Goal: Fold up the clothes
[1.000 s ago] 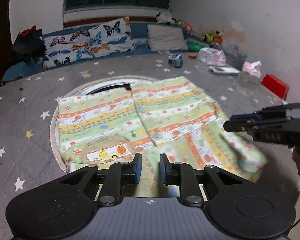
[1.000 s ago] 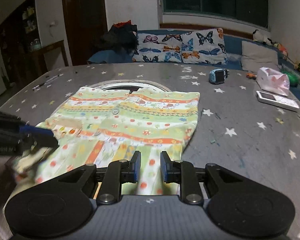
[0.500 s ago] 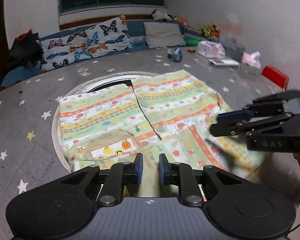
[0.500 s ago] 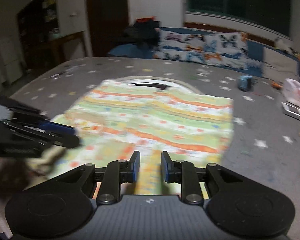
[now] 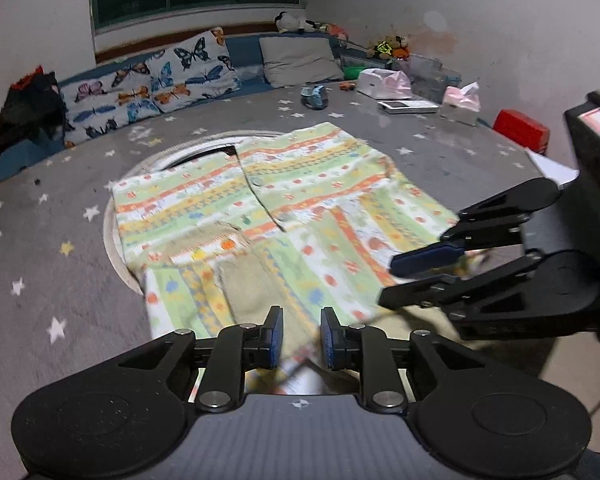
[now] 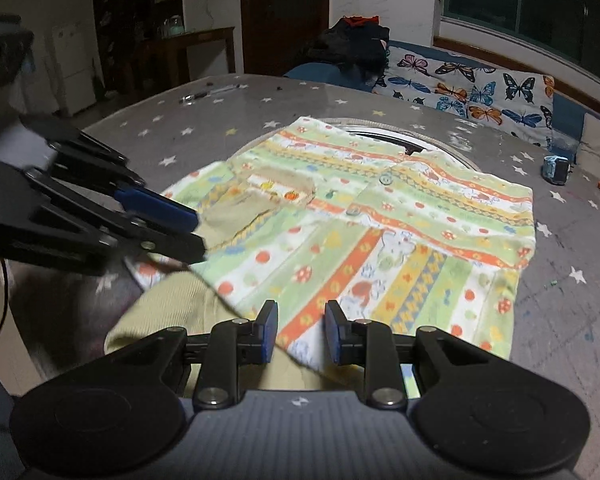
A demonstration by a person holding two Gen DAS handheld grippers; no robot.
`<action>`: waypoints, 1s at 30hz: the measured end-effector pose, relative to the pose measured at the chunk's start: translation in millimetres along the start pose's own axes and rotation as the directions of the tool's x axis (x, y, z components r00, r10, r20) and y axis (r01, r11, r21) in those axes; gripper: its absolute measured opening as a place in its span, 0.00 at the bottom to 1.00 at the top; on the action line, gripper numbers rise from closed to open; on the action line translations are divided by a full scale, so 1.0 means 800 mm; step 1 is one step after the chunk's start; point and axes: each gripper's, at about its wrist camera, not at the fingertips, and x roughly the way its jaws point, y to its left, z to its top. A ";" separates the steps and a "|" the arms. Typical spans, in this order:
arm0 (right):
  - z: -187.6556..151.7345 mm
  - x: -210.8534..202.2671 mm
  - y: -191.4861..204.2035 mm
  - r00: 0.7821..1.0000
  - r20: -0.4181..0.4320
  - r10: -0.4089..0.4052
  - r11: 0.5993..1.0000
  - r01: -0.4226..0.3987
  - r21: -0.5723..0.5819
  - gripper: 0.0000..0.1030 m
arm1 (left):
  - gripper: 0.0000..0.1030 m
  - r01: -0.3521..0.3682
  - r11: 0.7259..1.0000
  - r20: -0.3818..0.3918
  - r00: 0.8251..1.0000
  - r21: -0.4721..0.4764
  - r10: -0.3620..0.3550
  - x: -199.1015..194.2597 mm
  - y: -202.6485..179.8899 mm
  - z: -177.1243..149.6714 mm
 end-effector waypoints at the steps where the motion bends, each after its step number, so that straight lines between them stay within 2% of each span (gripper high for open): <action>1: -0.002 -0.003 0.001 1.000 0.001 -0.003 1.000 0.003 -0.003 0.25 | 0.27 0.013 1.000 -0.004 1.000 -0.018 -0.013 -0.005 -0.002 -0.002; 5: -0.005 -0.024 -0.008 1.000 0.019 -0.009 1.000 0.009 0.028 0.25 | 0.48 0.033 0.995 -0.017 0.999 -0.097 -0.035 -0.021 -0.005 -0.008; 9: -0.014 -0.048 -0.017 0.998 0.029 -0.054 0.998 0.053 0.030 0.29 | 0.51 0.061 0.986 -0.053 0.996 -0.155 -0.070 -0.022 -0.009 -0.011; 13: -0.026 -0.068 -0.024 0.994 0.023 -0.105 0.994 0.105 0.009 0.30 | 0.51 0.053 0.984 -0.092 0.993 -0.171 -0.069 -0.014 -0.018 -0.015; 16: -0.038 -0.080 -0.026 0.991 0.016 -0.134 0.991 0.134 -0.013 0.33 | 0.47 0.071 0.980 -0.122 0.988 -0.187 -0.094 -0.005 -0.021 -0.019; 19: -0.050 -0.085 -0.026 0.988 0.007 -0.154 0.987 0.154 -0.041 0.37 | 0.25 0.094 0.976 -0.126 0.985 -0.196 -0.120 -0.002 -0.021 -0.017; 22: -0.060 -0.085 -0.018 0.985 -0.002 -0.170 0.979 0.169 -0.111 0.39 | 0.13 0.118 0.974 -0.101 0.985 -0.191 -0.140 -0.007 -0.019 -0.009; 25: -0.068 -0.084 -0.005 0.986 0.004 -0.167 0.967 0.164 -0.197 0.47 | 0.11 0.143 0.971 -0.069 0.985 -0.194 -0.159 -0.013 -0.014 0.003; 30: -0.069 -0.074 0.014 0.989 0.051 -0.137 0.946 0.146 -0.288 0.52 | 0.10 0.195 0.951 -0.015 0.979 -0.239 -0.204 -0.019 0.007 0.032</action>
